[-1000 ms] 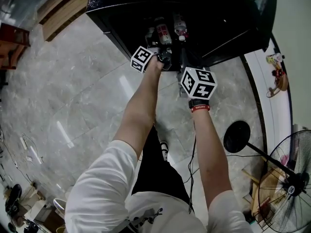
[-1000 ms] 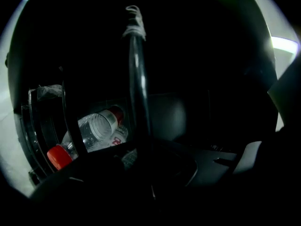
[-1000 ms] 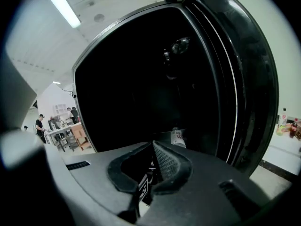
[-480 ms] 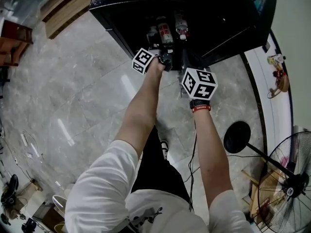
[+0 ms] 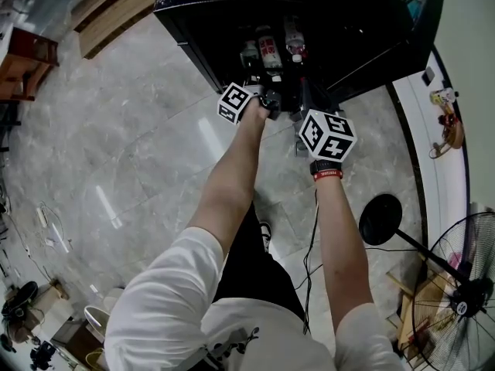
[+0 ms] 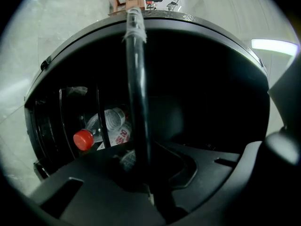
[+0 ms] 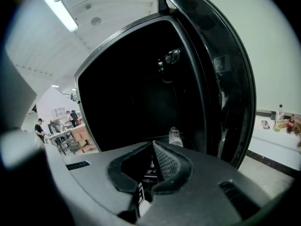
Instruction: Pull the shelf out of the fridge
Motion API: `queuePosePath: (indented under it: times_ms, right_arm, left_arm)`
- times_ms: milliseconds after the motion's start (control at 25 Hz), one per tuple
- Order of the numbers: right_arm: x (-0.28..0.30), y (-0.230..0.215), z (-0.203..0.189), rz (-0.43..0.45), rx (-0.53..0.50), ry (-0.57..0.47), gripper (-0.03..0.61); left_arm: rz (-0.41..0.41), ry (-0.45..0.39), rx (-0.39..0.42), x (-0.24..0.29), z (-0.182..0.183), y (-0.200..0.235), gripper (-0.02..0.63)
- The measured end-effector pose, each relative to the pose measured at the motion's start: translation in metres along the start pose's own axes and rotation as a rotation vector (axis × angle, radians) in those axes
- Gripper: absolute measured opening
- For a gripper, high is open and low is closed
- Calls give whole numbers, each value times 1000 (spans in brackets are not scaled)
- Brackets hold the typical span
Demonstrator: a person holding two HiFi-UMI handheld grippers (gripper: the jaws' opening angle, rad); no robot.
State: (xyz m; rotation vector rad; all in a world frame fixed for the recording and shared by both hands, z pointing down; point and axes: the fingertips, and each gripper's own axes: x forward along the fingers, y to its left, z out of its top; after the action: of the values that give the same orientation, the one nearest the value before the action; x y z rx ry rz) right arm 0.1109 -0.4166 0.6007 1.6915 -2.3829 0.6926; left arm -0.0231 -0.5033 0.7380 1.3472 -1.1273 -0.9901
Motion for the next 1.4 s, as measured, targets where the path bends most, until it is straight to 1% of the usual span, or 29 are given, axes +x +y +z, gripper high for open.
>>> queuePosePath:
  times_ms: [280,400,600,800,960,1160,1400]
  right_arm:
    - [-11,2,-8,2,6,12,14]
    - [-17,2,-9,-1,6,14,14]
    - [-29,-4,-1,-14,-5,8,14]
    - [-34,-9,6,-29,6,-7,14]
    - [-39,-4,2,-29,4,0,14]
    - [-44,4,-4,-19,26,8,14]
    - [-52,7,-1,-20,32,7,14]
  left_arm:
    - [2,0,-5,-14,-4,0,31]
    - [7,-3,-20,-22,-7,0,31]
    - [-5,-1,-27,-37,-12,1,29]
    - [2,-1,-41,-40,-14,2,29]
    - [8,2,-46,-46,-15,2,29]
    - [8,0,-48,-55,-17,1,29]
    - [-6,18,-58,-76,-22,3,29]
